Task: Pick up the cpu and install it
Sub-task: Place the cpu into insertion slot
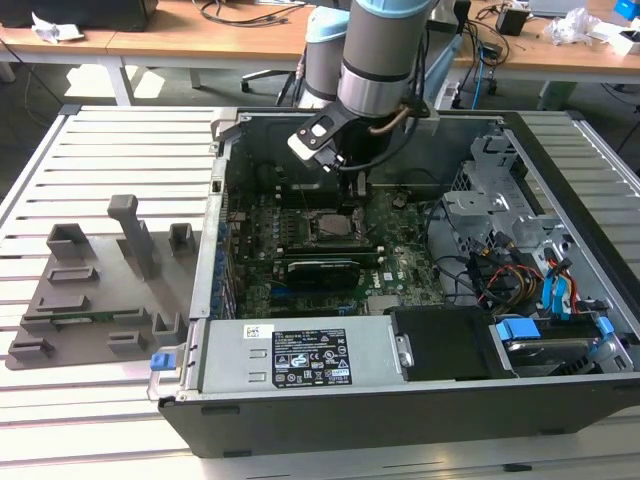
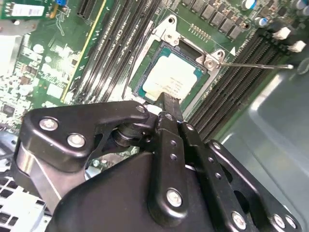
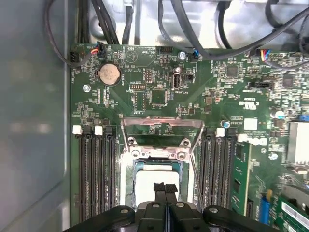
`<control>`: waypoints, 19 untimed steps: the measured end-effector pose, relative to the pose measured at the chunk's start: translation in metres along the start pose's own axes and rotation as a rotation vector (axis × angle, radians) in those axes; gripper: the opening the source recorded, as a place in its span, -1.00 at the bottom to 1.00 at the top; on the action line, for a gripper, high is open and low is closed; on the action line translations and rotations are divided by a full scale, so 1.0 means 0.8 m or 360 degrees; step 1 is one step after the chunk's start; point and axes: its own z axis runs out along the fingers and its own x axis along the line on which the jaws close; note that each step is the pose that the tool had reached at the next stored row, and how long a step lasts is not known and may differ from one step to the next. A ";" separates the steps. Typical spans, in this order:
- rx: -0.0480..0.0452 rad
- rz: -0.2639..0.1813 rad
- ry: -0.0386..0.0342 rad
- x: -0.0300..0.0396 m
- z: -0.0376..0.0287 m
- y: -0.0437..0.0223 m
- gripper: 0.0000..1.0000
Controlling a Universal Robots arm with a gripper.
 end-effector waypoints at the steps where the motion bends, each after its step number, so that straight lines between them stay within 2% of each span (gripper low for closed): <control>1: 0.0000 0.0000 0.0000 -0.0001 -0.0068 -0.0004 -0.79; 7: 0.0000 0.0000 0.0000 -0.0003 -0.0361 -0.0020 -0.79; 14: 0.0000 0.0000 0.0000 -0.0005 -0.0602 -0.0033 -0.79; 19: 0.0000 0.0000 0.0000 -0.0007 -0.0866 -0.0048 -0.79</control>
